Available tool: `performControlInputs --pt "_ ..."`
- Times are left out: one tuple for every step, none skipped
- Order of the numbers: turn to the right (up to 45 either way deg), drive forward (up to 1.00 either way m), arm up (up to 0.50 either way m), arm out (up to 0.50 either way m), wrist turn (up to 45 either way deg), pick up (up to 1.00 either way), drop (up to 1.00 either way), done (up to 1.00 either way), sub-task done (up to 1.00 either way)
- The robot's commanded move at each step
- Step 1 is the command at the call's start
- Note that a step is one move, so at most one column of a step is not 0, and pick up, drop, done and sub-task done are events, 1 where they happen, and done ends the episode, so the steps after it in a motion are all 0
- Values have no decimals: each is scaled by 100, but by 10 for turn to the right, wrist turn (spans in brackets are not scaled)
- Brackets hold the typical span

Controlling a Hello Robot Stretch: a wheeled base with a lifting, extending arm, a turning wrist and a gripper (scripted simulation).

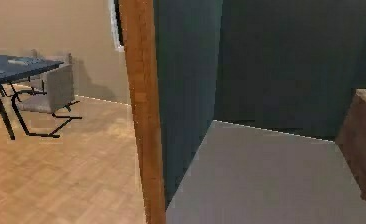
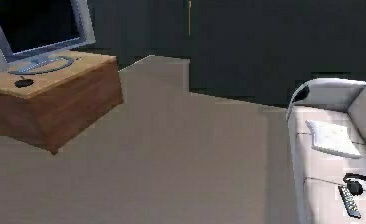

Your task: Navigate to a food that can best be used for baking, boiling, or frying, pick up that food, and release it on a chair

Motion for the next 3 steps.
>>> performControlInputs --pt "-450 0 0 0 0 0 0 0 0" --pt "-60 0 0 0 0 0 0 0 0" --pt "0 75 0 0 0 0 0 0 0"
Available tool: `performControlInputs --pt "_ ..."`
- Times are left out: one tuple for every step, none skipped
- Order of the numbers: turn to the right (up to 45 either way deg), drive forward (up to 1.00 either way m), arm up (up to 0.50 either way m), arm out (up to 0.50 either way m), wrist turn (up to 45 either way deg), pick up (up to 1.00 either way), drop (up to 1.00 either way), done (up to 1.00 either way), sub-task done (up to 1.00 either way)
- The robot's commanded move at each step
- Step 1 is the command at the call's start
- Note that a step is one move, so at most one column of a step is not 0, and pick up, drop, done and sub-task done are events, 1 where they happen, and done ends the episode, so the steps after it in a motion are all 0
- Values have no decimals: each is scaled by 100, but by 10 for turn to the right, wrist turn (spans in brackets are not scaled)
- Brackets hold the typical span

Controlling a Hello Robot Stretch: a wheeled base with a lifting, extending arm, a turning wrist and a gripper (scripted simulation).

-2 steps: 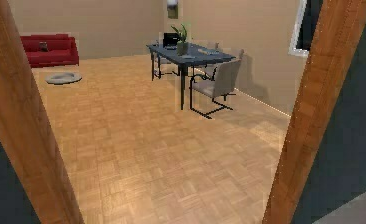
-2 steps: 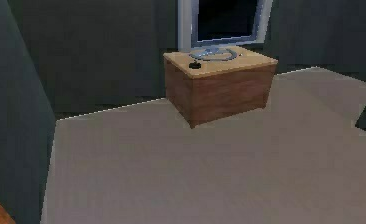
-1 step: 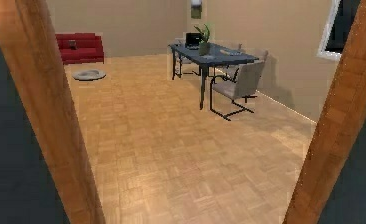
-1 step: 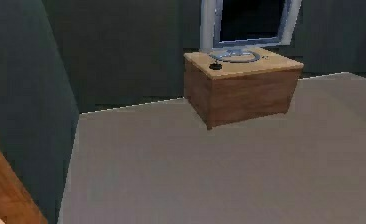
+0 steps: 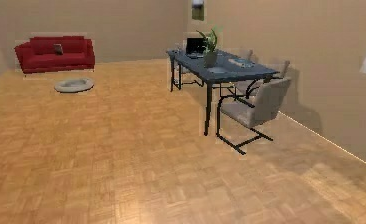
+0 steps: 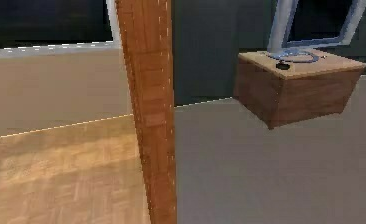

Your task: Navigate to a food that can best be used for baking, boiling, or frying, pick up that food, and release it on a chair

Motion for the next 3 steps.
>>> performControlInputs --pt "-450 0 0 0 0 0 0 0 0" --pt "-120 0 0 0 0 0 0 0 0" --pt "0 30 0 0 0 0 0 0 0"
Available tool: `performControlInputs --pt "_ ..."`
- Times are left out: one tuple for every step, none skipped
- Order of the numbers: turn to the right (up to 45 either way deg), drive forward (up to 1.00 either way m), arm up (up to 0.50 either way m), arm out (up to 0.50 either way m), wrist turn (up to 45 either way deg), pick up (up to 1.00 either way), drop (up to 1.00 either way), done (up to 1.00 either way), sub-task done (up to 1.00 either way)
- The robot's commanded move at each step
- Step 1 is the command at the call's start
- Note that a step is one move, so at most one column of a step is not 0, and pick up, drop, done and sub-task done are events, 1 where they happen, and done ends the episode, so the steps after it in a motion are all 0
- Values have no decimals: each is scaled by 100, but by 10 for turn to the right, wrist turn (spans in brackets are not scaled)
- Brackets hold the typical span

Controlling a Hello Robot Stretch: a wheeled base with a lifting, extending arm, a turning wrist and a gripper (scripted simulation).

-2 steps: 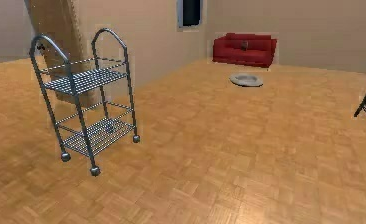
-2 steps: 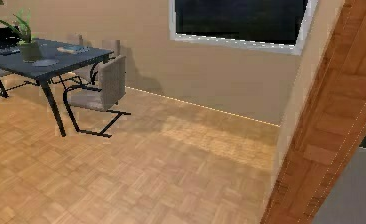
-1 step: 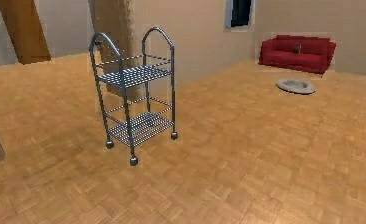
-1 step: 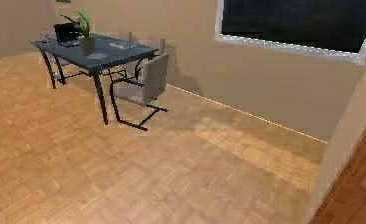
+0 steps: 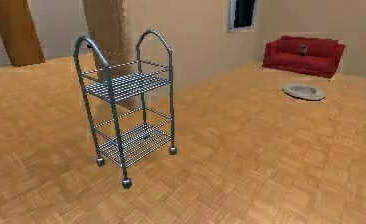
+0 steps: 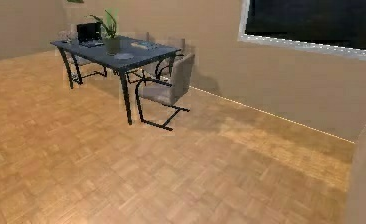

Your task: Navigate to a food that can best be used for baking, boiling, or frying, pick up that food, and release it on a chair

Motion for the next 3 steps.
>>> performControlInputs --pt "-390 0 0 0 0 0 0 0 0" --pt "0 100 0 0 0 0 0 0 0" --pt "-30 0 0 0 0 0 0 0 0"
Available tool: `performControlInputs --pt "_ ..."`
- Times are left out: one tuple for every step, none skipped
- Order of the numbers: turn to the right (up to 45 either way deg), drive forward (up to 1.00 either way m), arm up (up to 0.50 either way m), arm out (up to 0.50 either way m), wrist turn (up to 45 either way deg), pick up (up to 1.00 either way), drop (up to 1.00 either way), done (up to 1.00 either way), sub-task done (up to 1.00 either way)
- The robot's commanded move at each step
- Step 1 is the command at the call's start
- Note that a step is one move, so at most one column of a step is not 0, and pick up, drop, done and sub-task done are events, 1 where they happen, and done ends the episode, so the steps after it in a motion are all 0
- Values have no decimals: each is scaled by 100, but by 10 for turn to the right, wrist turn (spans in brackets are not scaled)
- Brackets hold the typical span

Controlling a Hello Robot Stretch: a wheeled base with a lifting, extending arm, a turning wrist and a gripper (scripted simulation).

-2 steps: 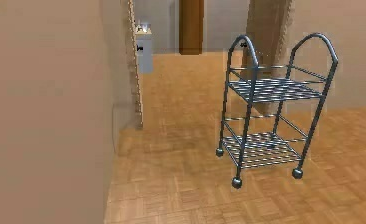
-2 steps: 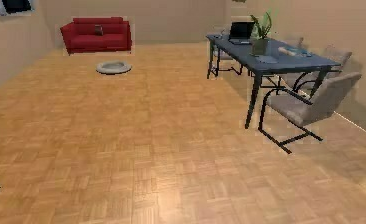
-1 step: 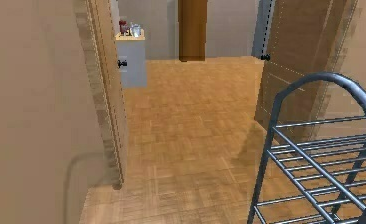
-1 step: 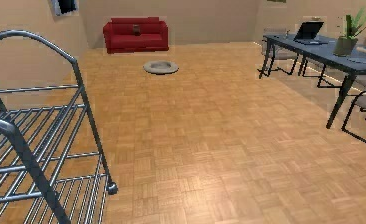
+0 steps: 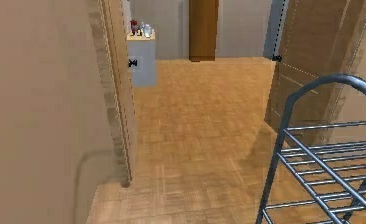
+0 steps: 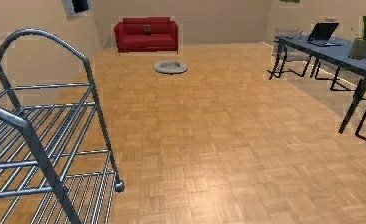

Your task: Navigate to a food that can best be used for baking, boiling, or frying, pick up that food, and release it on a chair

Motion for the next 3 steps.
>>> performControlInputs --pt "-150 0 0 0 0 0 0 0 0" --pt "0 100 0 0 0 0 0 0 0" --pt "-180 0 0 0 0 0 0 0 0"
